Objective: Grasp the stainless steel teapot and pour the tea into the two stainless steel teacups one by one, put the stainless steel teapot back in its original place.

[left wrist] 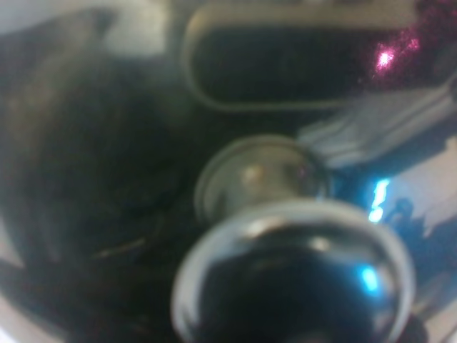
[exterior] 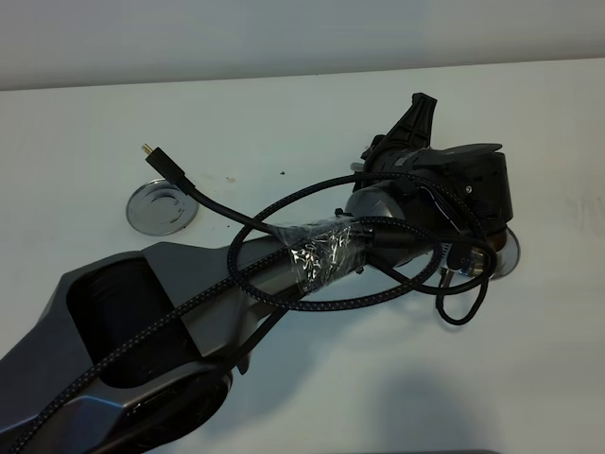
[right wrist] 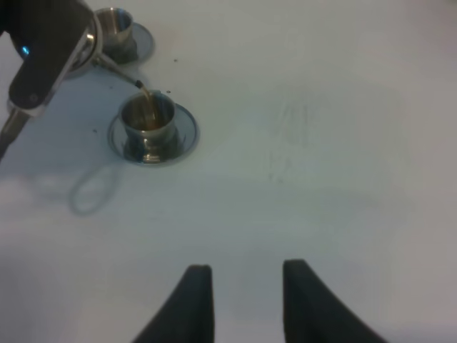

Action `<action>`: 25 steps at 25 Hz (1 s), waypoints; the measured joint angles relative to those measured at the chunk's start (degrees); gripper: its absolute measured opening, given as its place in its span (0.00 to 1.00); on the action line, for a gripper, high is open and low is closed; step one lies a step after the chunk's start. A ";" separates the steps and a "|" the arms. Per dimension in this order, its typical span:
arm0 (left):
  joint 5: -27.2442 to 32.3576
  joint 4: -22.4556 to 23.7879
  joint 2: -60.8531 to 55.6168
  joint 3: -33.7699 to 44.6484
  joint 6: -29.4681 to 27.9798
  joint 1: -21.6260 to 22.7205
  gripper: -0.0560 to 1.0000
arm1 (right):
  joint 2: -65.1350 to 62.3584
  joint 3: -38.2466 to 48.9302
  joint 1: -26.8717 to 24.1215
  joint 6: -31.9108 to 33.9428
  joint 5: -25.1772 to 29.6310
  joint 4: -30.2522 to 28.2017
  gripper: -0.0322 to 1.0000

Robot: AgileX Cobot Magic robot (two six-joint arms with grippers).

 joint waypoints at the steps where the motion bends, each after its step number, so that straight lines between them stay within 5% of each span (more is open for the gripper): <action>1: 0.00 0.00 0.00 0.00 0.42 0.00 0.26 | 0.00 0.00 0.00 0.00 0.00 0.00 0.26; 25: -1.04 3.33 0.00 0.00 1.80 0.00 0.26 | 0.00 0.00 0.00 0.00 0.00 0.00 0.26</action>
